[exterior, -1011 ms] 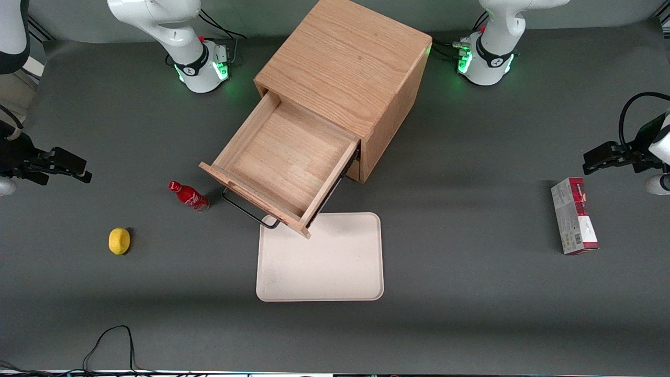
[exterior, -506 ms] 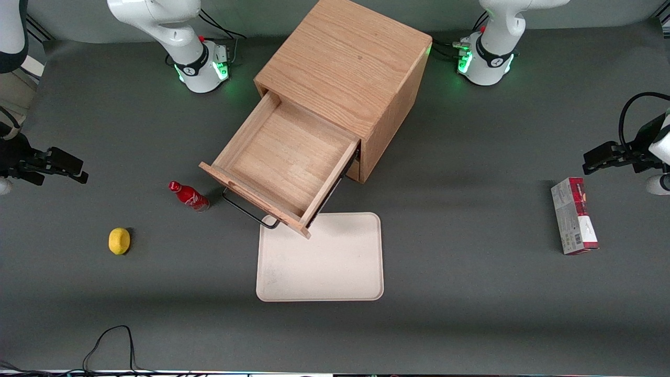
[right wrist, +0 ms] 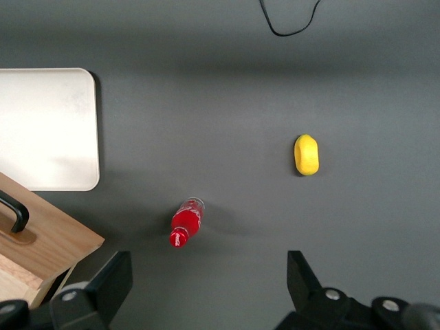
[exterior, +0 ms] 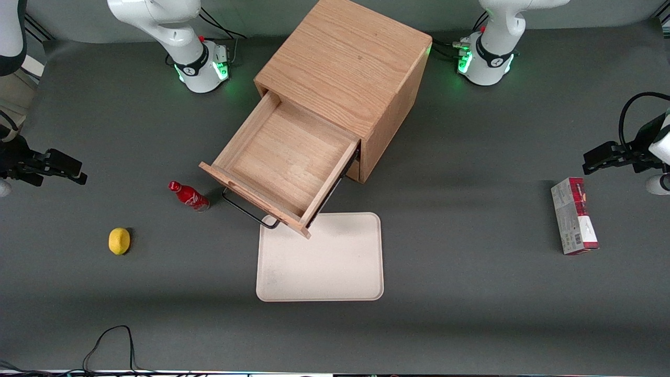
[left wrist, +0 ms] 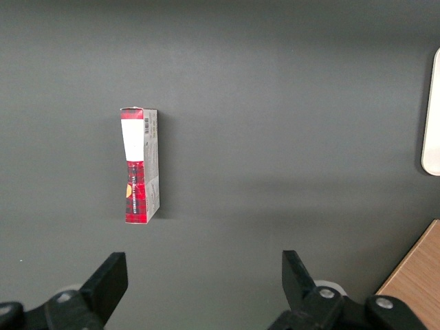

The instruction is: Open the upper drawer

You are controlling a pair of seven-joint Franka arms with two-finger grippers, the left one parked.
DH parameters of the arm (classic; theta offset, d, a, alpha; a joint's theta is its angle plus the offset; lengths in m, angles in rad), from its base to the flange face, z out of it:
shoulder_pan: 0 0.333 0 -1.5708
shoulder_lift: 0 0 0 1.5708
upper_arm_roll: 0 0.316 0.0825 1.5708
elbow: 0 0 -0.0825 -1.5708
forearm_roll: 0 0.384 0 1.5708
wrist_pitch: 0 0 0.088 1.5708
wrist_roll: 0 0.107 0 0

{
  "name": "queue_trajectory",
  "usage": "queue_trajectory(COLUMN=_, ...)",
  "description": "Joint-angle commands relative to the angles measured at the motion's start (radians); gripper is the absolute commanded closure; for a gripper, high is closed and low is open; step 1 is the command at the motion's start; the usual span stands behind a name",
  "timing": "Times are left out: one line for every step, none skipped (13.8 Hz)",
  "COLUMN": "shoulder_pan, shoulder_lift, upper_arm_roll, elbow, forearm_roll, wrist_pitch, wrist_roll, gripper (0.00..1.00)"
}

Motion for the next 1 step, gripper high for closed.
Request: queue_trajectory(shoulder_pan=-0.008, shoulder_lift=0.013, upper_arm_roll=0.016, elbow=0.024, forearm_roll=-0.020, wrist_pitch=-0.022, wrist_roll=0.026, gripper=0.00)
